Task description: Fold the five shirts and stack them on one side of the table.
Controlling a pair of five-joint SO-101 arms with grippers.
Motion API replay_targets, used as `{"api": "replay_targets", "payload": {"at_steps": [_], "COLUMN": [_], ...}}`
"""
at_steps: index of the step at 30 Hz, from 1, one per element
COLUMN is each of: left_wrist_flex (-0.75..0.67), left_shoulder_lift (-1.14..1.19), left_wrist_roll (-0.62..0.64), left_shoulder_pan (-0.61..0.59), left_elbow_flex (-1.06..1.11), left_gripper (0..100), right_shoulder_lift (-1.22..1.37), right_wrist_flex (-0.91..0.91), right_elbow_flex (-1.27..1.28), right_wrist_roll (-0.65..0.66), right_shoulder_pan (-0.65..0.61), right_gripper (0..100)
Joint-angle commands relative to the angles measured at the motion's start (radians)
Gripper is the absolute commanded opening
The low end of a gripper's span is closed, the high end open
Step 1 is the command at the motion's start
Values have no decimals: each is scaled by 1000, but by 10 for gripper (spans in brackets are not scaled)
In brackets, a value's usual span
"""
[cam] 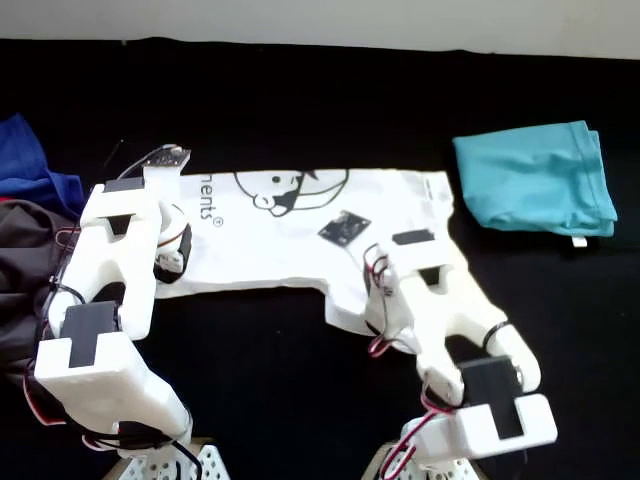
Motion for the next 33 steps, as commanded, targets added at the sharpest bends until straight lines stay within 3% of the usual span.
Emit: {"api": "replay_targets", "payload": {"at_steps": [1, 7, 14, 25, 31, 33], "left_wrist_flex": [-29, -29, -29, -29, -29, -29], "left_shoulder_lift": [10, 10, 10, 10, 10, 10], "left_wrist_roll": [5, 5, 5, 5, 5, 5], "left_shoulder_pan": [7, 7, 7, 7, 7, 7], "left_elbow_flex": [5, 5, 5, 5, 5, 5], "left_gripper": [9, 9, 9, 9, 9, 9], "right_shoulder_lift": [5, 8, 45, 467, 650, 670], "right_wrist_flex": [79, 234, 214, 286, 363, 378], "right_elbow_flex": [-96, -361, -558, -1067, -1342, -1423], "right_wrist_roll": [11, 11, 9, 6, -129, -181], "right_shoulder_pan": [38, 93, 96, 99, 116, 124], "right_gripper": [5, 5, 5, 10, 225, 228]}}
